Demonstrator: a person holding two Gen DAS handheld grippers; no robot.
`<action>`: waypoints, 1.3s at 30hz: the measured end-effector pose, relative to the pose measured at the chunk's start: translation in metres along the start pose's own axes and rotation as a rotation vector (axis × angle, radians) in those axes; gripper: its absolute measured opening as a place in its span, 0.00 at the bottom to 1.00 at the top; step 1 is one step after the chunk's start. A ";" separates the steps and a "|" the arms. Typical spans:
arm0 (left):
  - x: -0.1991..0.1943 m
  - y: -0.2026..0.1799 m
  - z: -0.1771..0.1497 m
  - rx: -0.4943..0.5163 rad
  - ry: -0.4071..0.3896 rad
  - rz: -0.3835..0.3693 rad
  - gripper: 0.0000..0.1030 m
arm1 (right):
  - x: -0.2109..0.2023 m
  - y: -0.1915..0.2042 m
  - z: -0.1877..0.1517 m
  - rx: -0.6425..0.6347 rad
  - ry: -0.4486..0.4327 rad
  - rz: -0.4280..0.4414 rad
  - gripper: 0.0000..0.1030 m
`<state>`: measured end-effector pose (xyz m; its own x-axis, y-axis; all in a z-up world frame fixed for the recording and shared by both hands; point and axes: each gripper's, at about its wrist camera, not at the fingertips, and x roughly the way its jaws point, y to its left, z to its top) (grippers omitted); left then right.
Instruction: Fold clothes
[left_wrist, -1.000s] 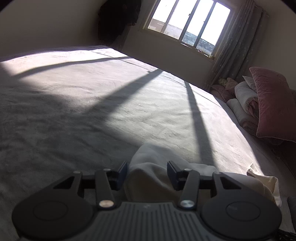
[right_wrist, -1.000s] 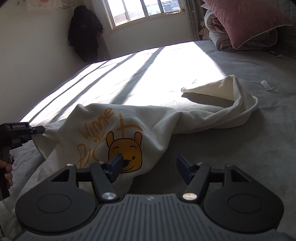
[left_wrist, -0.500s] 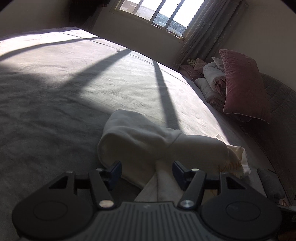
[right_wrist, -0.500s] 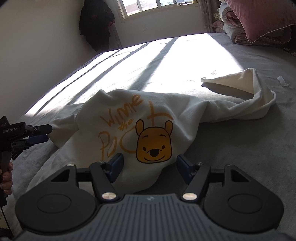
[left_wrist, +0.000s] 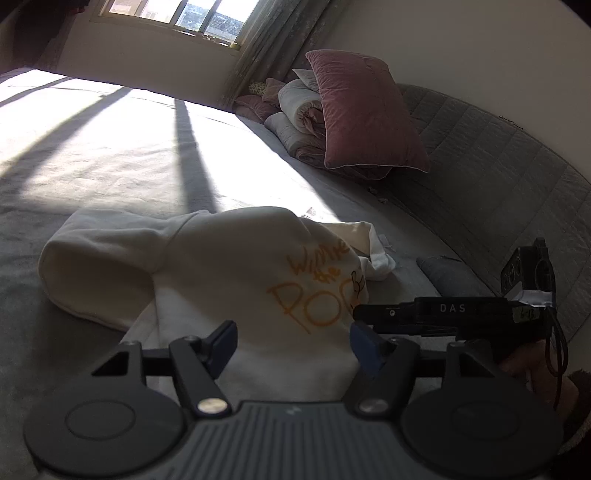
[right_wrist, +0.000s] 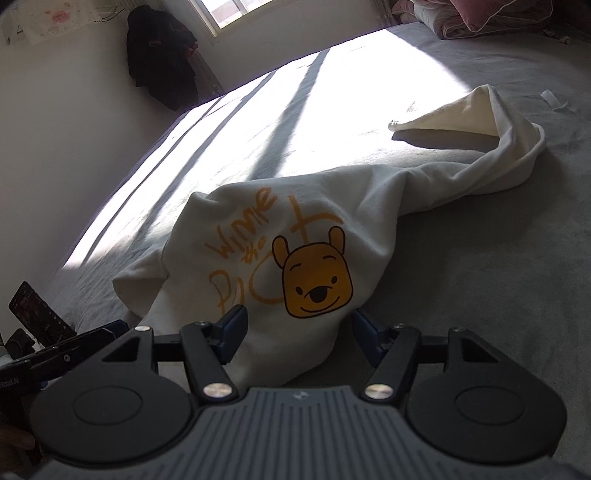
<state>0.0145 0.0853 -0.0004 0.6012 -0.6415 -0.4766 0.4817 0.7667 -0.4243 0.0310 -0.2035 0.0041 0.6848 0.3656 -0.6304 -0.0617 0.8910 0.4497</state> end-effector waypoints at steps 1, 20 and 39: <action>0.004 -0.005 -0.001 0.021 0.011 -0.021 0.70 | -0.001 -0.001 0.000 0.003 -0.003 -0.006 0.65; 0.058 -0.032 -0.010 0.166 0.139 0.053 0.16 | -0.009 -0.017 0.008 0.043 -0.016 -0.016 0.65; 0.040 -0.025 0.011 0.134 0.042 -0.031 0.49 | -0.012 -0.018 0.010 0.031 -0.038 -0.032 0.65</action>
<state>0.0338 0.0404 -0.0004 0.5587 -0.6636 -0.4976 0.5825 0.7410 -0.3341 0.0317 -0.2270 0.0098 0.7129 0.3262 -0.6208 -0.0171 0.8931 0.4496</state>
